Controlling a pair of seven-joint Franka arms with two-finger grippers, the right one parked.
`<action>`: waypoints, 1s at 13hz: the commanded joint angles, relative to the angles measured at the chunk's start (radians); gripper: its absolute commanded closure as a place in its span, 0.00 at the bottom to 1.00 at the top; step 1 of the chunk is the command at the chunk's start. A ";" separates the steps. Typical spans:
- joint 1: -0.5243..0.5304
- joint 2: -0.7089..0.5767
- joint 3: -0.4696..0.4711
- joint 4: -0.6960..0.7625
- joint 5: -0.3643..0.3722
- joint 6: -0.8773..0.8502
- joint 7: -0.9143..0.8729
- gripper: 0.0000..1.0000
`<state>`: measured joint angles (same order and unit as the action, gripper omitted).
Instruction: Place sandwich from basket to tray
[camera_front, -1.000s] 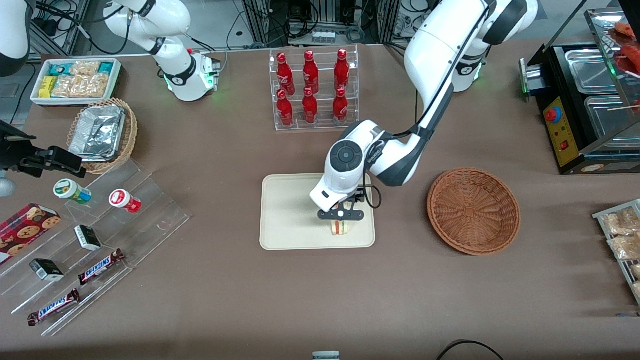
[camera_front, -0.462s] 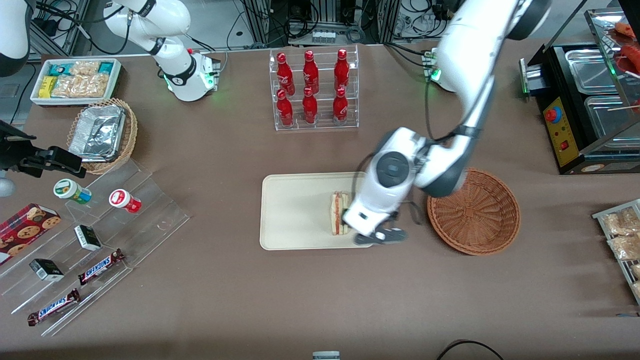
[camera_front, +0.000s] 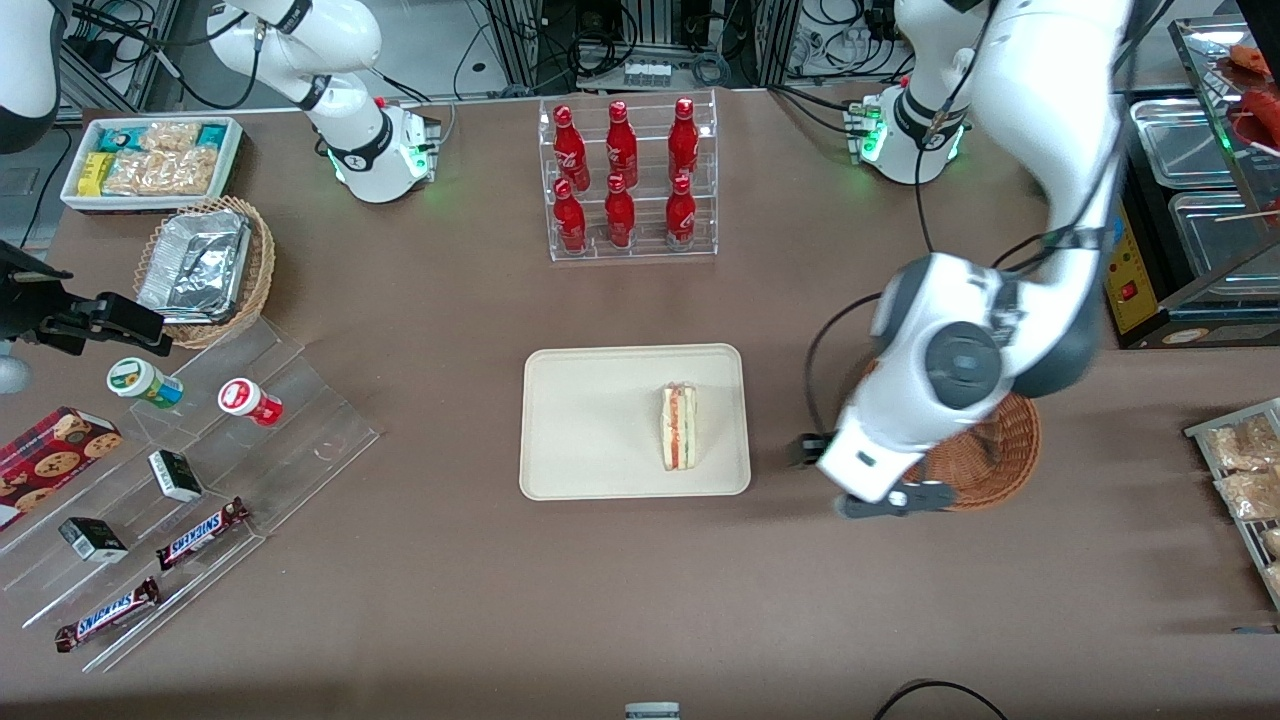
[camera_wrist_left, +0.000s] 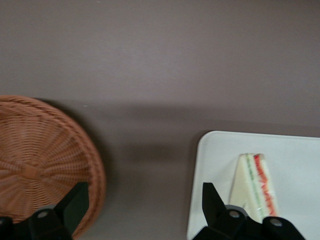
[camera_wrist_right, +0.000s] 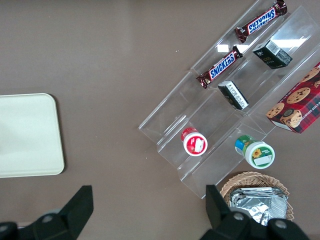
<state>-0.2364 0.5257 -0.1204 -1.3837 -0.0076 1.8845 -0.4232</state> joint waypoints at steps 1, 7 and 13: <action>0.097 -0.093 -0.010 -0.017 -0.026 -0.128 0.127 0.00; 0.181 -0.297 -0.007 -0.081 -0.011 -0.355 0.159 0.00; 0.192 -0.567 0.043 -0.314 -0.008 -0.347 0.158 0.00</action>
<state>-0.0484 0.0693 -0.1001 -1.5933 -0.0199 1.5182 -0.2709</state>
